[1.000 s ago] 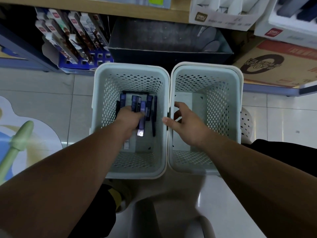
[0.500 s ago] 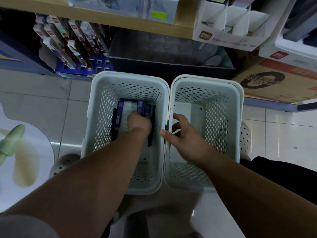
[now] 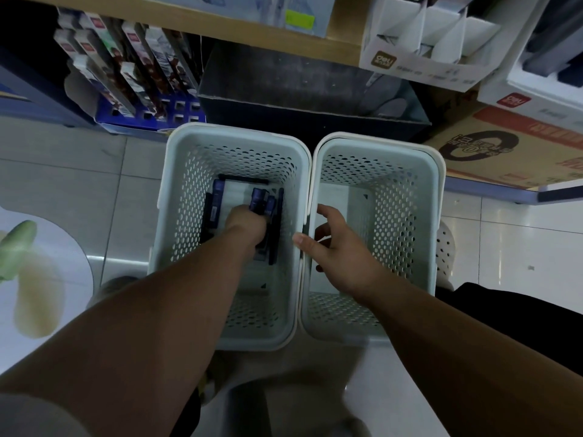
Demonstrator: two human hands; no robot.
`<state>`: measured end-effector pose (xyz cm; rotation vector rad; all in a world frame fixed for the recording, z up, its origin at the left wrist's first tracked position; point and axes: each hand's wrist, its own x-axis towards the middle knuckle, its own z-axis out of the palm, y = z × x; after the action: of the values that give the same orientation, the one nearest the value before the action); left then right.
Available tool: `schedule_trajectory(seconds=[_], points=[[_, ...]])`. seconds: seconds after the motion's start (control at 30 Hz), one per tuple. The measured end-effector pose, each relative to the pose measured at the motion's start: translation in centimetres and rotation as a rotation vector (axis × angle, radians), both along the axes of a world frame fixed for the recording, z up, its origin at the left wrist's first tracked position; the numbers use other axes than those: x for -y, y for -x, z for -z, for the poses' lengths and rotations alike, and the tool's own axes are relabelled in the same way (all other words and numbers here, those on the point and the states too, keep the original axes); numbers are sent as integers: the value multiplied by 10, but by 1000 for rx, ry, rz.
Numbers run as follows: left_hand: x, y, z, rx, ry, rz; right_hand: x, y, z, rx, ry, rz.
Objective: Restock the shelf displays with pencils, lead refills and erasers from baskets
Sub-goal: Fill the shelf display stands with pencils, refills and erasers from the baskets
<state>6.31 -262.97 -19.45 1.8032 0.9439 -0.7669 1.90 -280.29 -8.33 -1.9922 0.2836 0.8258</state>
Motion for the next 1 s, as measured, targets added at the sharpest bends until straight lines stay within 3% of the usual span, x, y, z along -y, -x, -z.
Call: schedule_trajectory(seconds=[0.17,0.43,1.0], points=[[-1,2,-2,33,-13,19,-1,1,1,-5,0,18],[6,8,-9,53,160,-115,-3,1,0,-6,8,13],[9,10,-17,11,293,-171,-4,1,-2,-5,22,-2]])
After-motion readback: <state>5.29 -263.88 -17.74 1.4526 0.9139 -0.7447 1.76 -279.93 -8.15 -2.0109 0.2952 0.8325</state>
